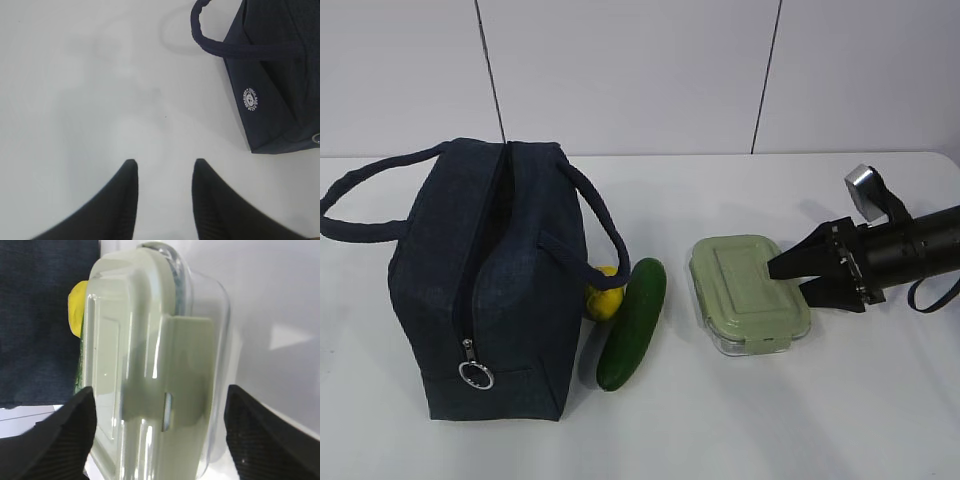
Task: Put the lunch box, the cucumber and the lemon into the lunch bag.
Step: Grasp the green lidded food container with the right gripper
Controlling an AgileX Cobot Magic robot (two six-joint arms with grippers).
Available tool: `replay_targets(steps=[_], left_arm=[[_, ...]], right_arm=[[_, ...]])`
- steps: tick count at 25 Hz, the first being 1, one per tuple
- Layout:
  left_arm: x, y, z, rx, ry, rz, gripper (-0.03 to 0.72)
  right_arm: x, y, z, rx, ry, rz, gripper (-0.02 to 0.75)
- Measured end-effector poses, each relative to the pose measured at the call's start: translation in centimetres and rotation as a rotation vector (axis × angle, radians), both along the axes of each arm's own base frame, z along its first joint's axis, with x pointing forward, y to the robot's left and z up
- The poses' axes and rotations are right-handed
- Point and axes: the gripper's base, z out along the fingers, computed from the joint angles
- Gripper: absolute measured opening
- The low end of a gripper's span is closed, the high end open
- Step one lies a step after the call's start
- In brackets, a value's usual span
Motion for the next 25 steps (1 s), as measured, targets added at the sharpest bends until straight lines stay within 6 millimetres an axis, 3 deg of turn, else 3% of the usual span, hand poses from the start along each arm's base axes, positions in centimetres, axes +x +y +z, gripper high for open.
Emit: replay_targets(steps=[25], left_arm=[[0.0,0.0,0.0,0.000,0.000,0.000,0.264]], right_arm=[[1.3,-0.6,1.1,-0.063,0.033,0.016,0.578]])
